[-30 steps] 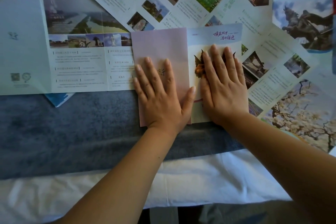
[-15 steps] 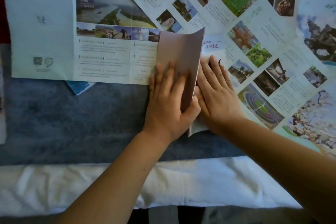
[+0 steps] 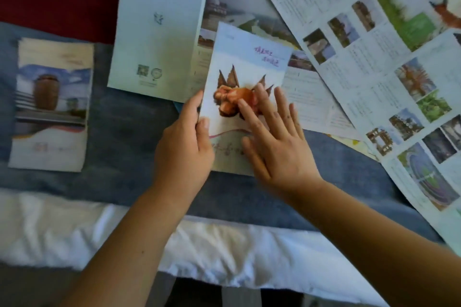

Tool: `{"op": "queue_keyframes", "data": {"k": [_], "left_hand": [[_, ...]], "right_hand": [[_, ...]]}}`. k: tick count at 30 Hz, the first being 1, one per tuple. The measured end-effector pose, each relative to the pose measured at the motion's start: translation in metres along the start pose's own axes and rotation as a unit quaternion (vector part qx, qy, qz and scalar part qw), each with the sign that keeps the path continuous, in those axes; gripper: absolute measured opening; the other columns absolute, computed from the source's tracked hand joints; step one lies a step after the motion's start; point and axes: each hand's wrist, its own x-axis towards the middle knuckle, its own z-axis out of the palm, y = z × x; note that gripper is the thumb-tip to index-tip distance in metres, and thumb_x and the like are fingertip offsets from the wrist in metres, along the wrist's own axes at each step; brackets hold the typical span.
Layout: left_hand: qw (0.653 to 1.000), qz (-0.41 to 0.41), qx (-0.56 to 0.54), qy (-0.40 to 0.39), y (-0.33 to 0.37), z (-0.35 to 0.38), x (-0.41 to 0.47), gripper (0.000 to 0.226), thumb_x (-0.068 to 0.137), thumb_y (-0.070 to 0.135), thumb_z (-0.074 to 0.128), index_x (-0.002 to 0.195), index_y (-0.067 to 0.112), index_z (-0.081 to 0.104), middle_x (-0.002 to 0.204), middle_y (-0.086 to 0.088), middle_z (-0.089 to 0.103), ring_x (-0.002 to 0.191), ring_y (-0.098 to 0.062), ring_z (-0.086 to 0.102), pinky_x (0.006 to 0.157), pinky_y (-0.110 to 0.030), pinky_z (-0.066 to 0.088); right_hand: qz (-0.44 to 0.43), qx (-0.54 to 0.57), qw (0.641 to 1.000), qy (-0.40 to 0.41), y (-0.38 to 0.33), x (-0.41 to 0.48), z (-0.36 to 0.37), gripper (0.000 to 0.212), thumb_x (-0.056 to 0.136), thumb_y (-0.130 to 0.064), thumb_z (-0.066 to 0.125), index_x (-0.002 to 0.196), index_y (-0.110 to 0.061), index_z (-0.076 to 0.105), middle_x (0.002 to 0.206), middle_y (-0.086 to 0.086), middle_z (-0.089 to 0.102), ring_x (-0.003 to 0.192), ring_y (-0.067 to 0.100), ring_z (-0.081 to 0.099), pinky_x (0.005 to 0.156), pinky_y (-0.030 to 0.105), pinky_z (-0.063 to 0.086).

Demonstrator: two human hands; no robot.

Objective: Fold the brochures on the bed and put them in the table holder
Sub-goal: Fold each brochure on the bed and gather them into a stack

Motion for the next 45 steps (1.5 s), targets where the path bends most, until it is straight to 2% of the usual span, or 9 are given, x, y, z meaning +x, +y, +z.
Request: {"op": "queue_keyframes", "data": {"k": [3,6,8,11,23,31,36,41,45], "left_hand": [[0.996,0.021,0.088,0.012,-0.018,-0.006,0.0,0.06,0.104,0.021,0.054,0.159,0.021,0.032,0.14,-0.007,0.058,0.122,-0.024,0.057,0.096,-0.041,0.054],[0.973,0.089,0.213,0.007,-0.028,0.006,-0.006,0.064,0.101,0.031,0.054,0.159,0.017,0.033,0.157,-0.016,0.037,0.139,-0.034,0.041,0.108,-0.049,0.041],[0.955,0.1,0.278,-0.025,-0.035,0.016,-0.011,0.066,0.103,0.042,0.043,0.162,0.019,0.025,0.17,-0.011,0.016,0.155,-0.036,0.019,0.116,-0.051,0.026],[0.944,0.108,0.31,-0.039,-0.046,0.029,-0.01,0.07,0.104,0.048,0.032,0.165,0.021,0.013,0.173,-0.005,0.005,0.159,-0.032,0.004,0.124,-0.053,0.014],[0.95,0.103,0.291,-0.039,-0.041,0.026,-0.009,0.067,0.105,0.048,0.029,0.164,0.02,0.018,0.172,-0.014,0.006,0.157,-0.042,0.003,0.125,-0.056,0.014],[0.984,0.072,0.162,0.013,-0.031,-0.003,-0.025,0.054,0.099,0.008,0.065,0.15,0.012,0.051,0.157,-0.016,0.043,0.138,-0.037,0.046,0.106,-0.047,0.051],[0.99,0.036,0.119,0.065,-0.062,-0.055,-0.022,0.052,0.093,-0.001,0.07,0.142,0.013,0.061,0.154,-0.015,0.048,0.134,-0.035,0.048,0.11,-0.041,0.045],[0.983,0.02,0.141,0.112,-0.112,-0.12,-0.009,0.048,0.095,0.001,0.066,0.142,0.013,0.061,0.155,-0.016,0.046,0.14,-0.036,0.043,0.114,-0.04,0.038],[0.979,-0.021,0.16,0.122,-0.15,-0.158,0.001,0.046,0.098,0.02,0.05,0.142,0.014,0.06,0.158,-0.014,0.043,0.144,-0.037,0.038,0.113,-0.045,0.038]], "right_hand": [[0.023,-0.067,0.996,-0.052,-0.012,0.008,0.019,0.062,0.11,-0.049,0.027,0.167,-0.03,0.014,0.175,0.001,-0.001,0.161,0.028,-0.01,0.13,0.052,-0.001],[0.04,-0.107,0.992,-0.048,-0.015,0.008,0.028,0.063,0.11,-0.05,0.026,0.167,-0.029,0.012,0.175,0.001,0.0,0.161,0.027,-0.007,0.129,0.051,-0.003],[0.039,-0.117,0.991,-0.042,-0.014,0.007,0.033,0.063,0.11,-0.049,0.026,0.167,-0.028,0.013,0.175,0.002,0.003,0.161,0.027,-0.005,0.129,0.051,-0.002],[0.045,-0.143,0.987,-0.05,-0.012,0.009,0.039,0.064,0.11,-0.05,0.024,0.168,-0.027,0.007,0.175,0.002,-0.001,0.161,0.027,-0.007,0.129,0.053,-0.002],[0.063,-0.149,0.985,-0.056,-0.019,0.011,0.038,0.065,0.108,-0.054,0.018,0.167,-0.032,0.002,0.175,0.0,-0.007,0.16,0.029,-0.014,0.127,0.053,-0.01],[-0.003,-0.121,0.988,-0.095,-0.057,0.015,0.04,0.069,0.107,-0.042,0.032,0.167,-0.021,0.006,0.174,0.004,-0.008,0.153,0.053,-0.017,0.122,0.059,-0.013],[-0.029,-0.074,0.992,-0.098,-0.103,0.037,0.056,0.066,0.11,-0.039,0.032,0.166,-0.02,0.005,0.174,0.007,-0.008,0.156,0.045,-0.016,0.124,0.048,-0.018],[-0.075,-0.005,0.994,-0.082,-0.173,0.076,0.089,0.062,0.11,-0.032,0.041,0.165,-0.015,0.018,0.174,0.012,0.003,0.158,0.044,-0.007,0.128,0.055,-0.002],[-0.092,-0.006,0.991,-0.098,-0.215,0.107,0.111,0.066,0.111,-0.038,0.039,0.167,-0.019,0.009,0.174,0.008,-0.006,0.159,0.033,-0.016,0.125,0.04,-0.02]]}}
